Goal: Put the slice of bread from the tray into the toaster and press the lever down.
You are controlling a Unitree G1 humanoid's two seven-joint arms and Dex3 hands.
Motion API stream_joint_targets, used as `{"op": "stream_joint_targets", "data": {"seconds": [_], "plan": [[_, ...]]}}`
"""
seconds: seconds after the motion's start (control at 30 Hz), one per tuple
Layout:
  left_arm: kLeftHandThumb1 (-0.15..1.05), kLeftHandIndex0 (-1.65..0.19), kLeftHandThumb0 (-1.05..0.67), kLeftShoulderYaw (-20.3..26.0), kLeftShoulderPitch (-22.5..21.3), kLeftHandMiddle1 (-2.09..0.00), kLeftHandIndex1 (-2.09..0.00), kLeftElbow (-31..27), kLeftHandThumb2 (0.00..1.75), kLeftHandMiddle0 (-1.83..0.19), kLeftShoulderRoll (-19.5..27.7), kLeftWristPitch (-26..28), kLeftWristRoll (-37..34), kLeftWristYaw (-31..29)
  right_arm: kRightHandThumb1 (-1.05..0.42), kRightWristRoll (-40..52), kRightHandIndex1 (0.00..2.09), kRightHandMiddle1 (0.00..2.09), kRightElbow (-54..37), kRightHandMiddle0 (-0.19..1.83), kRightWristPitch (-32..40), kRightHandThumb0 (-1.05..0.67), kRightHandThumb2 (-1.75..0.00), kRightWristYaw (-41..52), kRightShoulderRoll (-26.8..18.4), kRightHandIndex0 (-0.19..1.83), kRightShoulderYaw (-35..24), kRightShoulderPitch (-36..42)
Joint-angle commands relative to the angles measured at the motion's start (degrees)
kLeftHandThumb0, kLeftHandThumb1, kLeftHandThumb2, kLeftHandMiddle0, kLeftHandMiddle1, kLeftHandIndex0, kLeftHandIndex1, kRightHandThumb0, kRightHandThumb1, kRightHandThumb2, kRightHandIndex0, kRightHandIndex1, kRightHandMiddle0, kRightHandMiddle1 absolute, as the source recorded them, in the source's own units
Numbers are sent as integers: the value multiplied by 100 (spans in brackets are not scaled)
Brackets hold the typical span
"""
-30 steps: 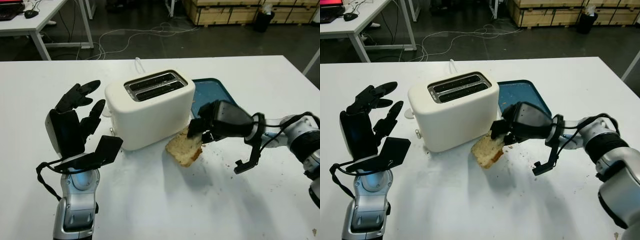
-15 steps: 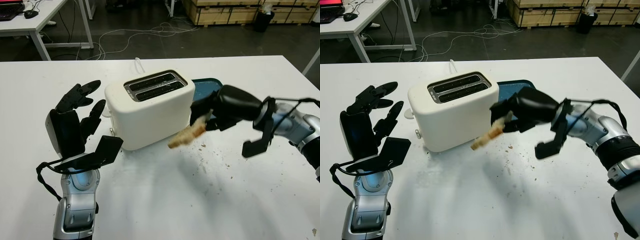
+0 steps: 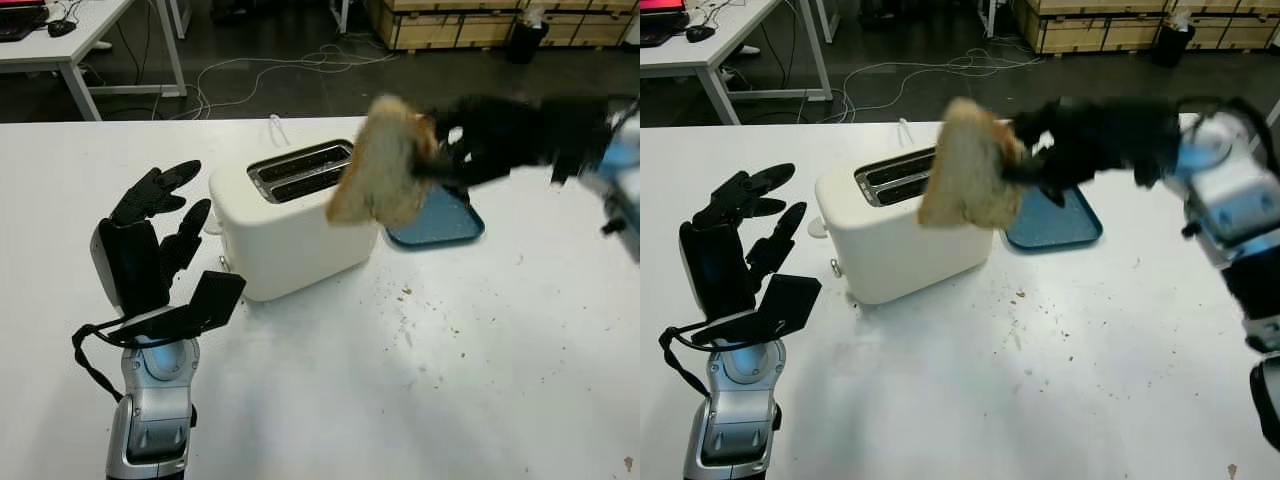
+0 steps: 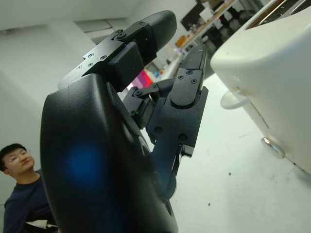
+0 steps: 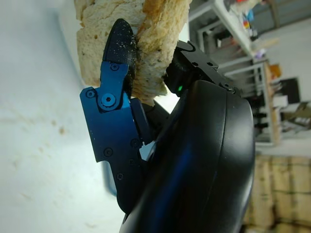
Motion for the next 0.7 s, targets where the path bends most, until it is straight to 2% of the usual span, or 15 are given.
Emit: {"op": "stream_joint_targets", "data": {"seconds": [0.0, 0.07, 0.17, 0.27, 0.43, 0.57, 0.67], "plan": [[84, -88, -13, -8, -38, -98, -30, -44, 0, -70, 7, -36, -35, -41, -92, 100, 175, 175, -151, 84, 711, -28, -57, -175, 362, 108, -341, -735], [84, -88, -13, -8, -38, -98, -30, -39, 0, -69, 4, -34, -37, -44, -92, -160, 175, 175, 110, 82, 968, -25, -59, -192, 661, 109, -361, -991], [84, -88, -13, -2, -42, -99, -30, -6, 0, -70, 19, -75, -44, -40, -92, -507, 175, 175, 761, 77, 961, -27, -59, -44, 1051, 110, -318, -1372], [84, -88, -14, -3, -34, -99, -30, 0, 0, -69, 22, -84, -23, -31, -92, -924, 175, 175, 1703, 79, 446, -31, -55, 276, 1443, 113, -250, -1751], [84, -89, -15, -15, -22, -99, -30, 15, 0, -70, 22, -100, 23, -7, -92, -1766, 175, 175, 3018, 94, -541, -47, -41, 291, 2080, 118, -242, -2142], [84, -88, -13, -40, -17, -99, -30, -13, 0, -70, -4, -66, 43, -12, -92, -2271, 175, 175, 3763, 95, -1293, -50, -40, 241, 2447, 116, -243, -2208], [84, -89, -14, -35, -26, -99, -30, 4, 0, -71, 3, -73, 73, 21, -92, -2656, 175, 175, 4296, 97, -2046, -49, -46, 278, 2613, 118, -194, -2215]]}}
